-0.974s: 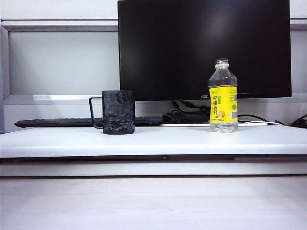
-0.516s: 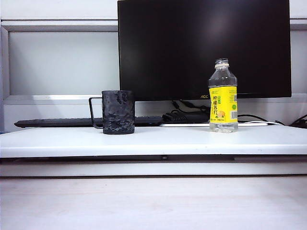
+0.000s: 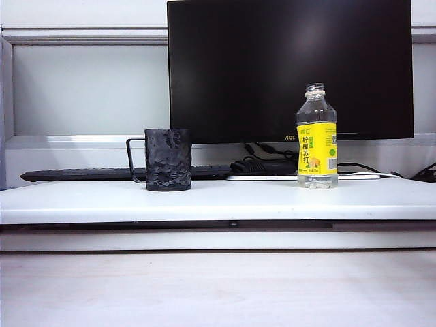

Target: Carefully pick up the bottle and pour some water from the bottle into the cup.

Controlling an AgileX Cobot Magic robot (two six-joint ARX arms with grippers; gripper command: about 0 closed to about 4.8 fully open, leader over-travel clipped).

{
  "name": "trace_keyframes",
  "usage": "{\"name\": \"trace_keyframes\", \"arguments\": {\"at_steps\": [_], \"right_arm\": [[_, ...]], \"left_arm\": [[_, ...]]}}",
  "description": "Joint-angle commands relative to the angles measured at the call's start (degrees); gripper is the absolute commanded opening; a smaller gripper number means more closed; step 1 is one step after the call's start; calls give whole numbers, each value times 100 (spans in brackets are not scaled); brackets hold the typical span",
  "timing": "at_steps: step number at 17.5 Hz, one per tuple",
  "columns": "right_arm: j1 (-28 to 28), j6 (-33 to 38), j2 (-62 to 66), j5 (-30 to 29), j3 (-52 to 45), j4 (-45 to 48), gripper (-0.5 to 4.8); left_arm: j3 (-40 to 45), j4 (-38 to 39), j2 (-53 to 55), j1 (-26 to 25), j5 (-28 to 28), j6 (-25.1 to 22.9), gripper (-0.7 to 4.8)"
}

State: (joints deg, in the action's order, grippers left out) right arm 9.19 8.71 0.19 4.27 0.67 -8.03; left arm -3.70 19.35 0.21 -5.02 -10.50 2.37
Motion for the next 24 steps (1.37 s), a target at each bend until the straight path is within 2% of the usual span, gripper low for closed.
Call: {"name": "trace_keyframes", "arguments": {"at_steps": [1, 5, 8, 13, 17, 24], "right_arm": [[-11, 4, -2, 9, -11, 293, 54], [-24, 4, -2, 103, -13, 319, 54], [-24, 4, -2, 387, -17, 317, 54], [-22, 7, -2, 452, -17, 400, 54], [-24, 4, -2, 463, -17, 393, 54], [-22, 7, -2, 463, -17, 393, 54]], "left_arm": [[61, -892, 0, 271, 39, -4, -5], [160, -918, 0, 929, 424, -4, -5], [315, -911, 0, 1174, 487, -26, -5], [317, -992, 0, 1167, 540, -24, -5], [315, -1547, 0, 984, 629, -24, -5], [317, -1515, 0, 960, 647, -24, -5]]}}
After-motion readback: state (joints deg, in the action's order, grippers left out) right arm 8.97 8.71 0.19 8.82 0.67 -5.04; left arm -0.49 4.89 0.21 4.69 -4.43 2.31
